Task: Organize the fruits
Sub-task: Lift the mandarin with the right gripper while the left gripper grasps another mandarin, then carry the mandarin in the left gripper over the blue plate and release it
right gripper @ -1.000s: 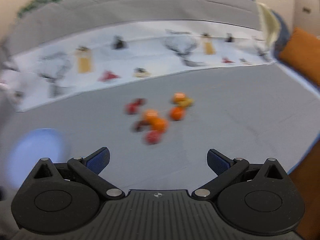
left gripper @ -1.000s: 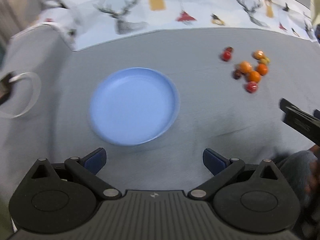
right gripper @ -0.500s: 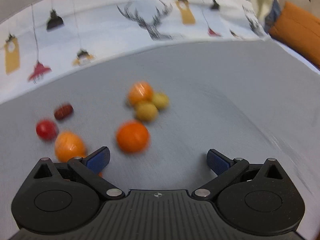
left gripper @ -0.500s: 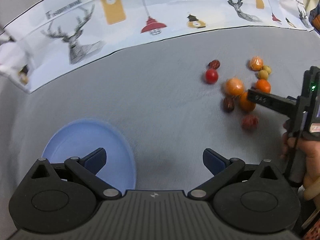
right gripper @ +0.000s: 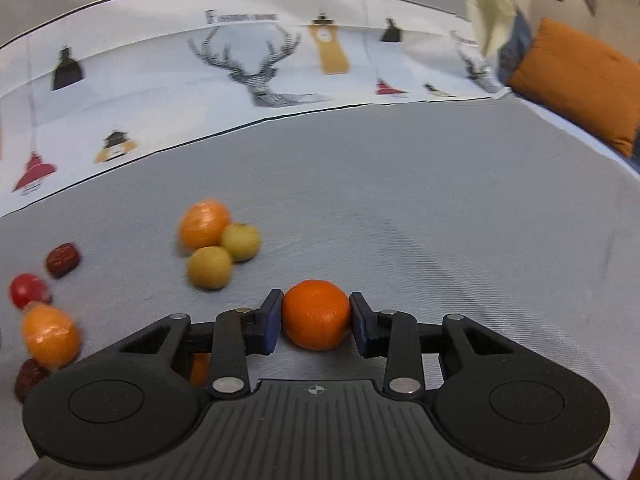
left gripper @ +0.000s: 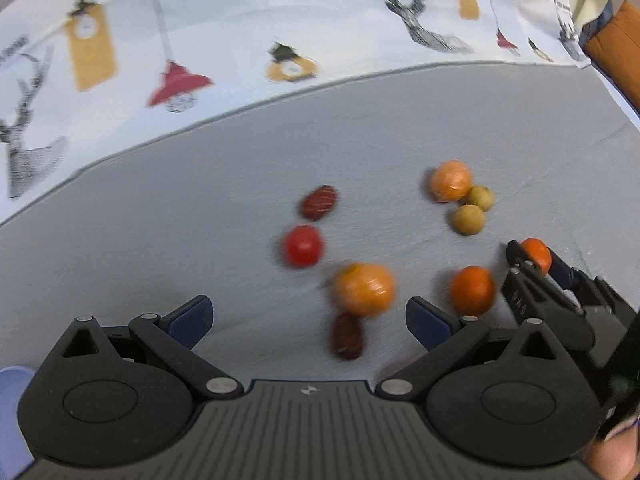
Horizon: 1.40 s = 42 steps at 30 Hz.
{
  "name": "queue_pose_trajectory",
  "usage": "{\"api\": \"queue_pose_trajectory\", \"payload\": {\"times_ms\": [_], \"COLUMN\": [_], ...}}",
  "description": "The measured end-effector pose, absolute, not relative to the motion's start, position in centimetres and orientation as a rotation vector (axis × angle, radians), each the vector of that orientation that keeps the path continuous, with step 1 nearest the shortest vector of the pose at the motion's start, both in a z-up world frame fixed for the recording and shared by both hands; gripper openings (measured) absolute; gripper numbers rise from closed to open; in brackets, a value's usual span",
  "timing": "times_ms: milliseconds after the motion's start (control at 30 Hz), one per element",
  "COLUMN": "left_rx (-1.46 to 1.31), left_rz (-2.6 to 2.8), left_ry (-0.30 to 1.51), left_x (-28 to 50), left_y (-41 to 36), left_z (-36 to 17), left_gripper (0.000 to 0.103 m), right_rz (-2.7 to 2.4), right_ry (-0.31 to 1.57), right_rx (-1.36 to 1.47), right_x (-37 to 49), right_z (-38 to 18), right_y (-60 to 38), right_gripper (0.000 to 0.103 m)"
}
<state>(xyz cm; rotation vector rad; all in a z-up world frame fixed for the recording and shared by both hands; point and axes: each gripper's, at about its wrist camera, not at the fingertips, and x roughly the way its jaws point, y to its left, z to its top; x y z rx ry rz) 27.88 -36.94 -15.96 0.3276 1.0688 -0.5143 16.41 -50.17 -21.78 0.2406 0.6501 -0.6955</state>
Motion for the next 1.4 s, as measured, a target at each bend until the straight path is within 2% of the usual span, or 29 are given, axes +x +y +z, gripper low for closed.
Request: {"api": "queue_pose_trajectory", "payload": {"times_ms": [133,167,233,300,533,767,1033,1400], "left_rx": [0.35,0.355,0.384,0.345,0.258,0.198,0.205,0.128], "left_rz": [-0.545,-0.556,-0.57,-0.577,-0.563,-0.511,-0.408,-0.4], "left_ry": [1.135,1.136,1.145,1.188,1.151,1.071,0.981,0.938], "left_x": [28.7,28.7,28.7,29.3,28.9,24.4,14.6,2.8], "left_y": [-39.5,-39.7,-40.3,-40.3,-37.7,-28.9,-17.4,-9.4], "left_z": [-18.0,-18.2,-18.5,-18.8,-16.4,-8.5,-1.6,1.2], "left_gripper": [0.101,0.097,0.06,0.042,0.041,0.041,0.041,0.041], "right_rz": [-0.758,-0.771,-0.777,-0.78,-0.785,-0.864,-0.482,-0.217], "right_ry": [0.643,0.639,0.646,0.649,0.598,0.497,0.479,0.445], "right_rx": [0.238,0.241,0.241,0.224,0.241,0.207,0.295,0.232], "right_x": [16.3,16.1,16.0,16.1,15.6,12.2,-0.2,-9.1], "right_z": [-21.9,-21.9,-22.2,-22.4,-21.8,-17.4,-7.5,-2.2], "right_y": [-50.7,-50.9,-51.1,-50.9,-50.8,-49.2,-39.3,-27.2], "right_gripper": [0.037,0.037,0.037,0.037,0.035,0.035,0.036,0.036]}}
